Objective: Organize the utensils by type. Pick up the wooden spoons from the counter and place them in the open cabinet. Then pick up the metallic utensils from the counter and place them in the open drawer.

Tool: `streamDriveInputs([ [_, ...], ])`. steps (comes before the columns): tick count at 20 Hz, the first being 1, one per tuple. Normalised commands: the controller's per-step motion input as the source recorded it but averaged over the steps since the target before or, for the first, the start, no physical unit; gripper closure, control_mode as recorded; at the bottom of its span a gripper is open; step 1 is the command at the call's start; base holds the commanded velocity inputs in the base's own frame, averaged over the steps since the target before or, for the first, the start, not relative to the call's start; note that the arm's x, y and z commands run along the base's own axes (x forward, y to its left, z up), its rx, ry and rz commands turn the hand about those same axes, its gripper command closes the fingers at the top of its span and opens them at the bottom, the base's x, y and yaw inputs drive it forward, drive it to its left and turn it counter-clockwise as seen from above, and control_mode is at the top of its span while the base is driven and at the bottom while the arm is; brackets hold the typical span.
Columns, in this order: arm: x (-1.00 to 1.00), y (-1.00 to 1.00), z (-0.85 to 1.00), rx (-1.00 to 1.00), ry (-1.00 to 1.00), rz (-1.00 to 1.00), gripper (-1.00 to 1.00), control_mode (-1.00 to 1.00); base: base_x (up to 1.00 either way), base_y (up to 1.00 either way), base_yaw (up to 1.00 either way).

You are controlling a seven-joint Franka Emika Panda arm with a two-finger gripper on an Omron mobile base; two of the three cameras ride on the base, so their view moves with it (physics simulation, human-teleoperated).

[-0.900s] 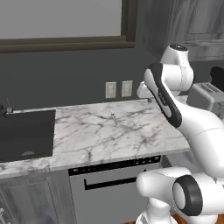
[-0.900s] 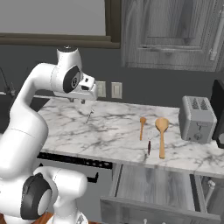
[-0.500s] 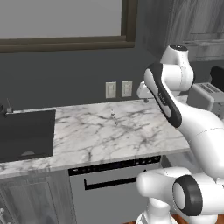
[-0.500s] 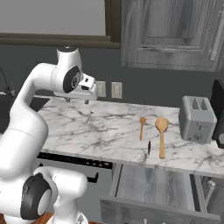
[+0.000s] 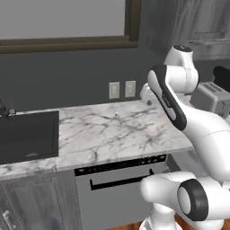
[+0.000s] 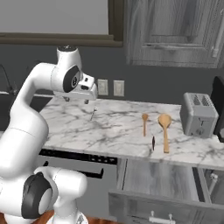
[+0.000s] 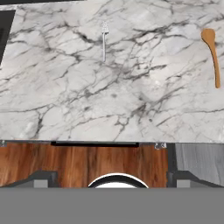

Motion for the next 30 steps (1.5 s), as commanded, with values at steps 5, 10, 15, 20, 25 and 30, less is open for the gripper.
streamDriveInputs([
  [5, 0.00, 0.00, 0.00, 0.00, 0.00, 0.00, -1.00, 1.00, -0.38, 0.55, -0.31],
  [10, 0.00, 0.00, 0.00, 0.00, 0.00, 0.00, -1.00, 1.00, -0.19, 0.53, -0.43],
  [15, 0.00, 0.00, 0.00, 0.00, 0.00, 0.00, -1.00, 1.00, -0.27, 0.22, -0.45],
  [20, 0.00, 0.00, 0.00, 0.00, 0.00, 0.00, -1.00, 1.00, -0.37, 0.00, -0.45],
  [25, 0.00, 0.00, 0.00, 0.00, 0.00, 0.00, -1.00, 1.00, -0.13, 0.00, -0.42],
  [30, 0.00, 0.00, 0.00, 0.00, 0.00, 0.00, -1.00, 1.00, 0.00, 0.16, -0.35],
])
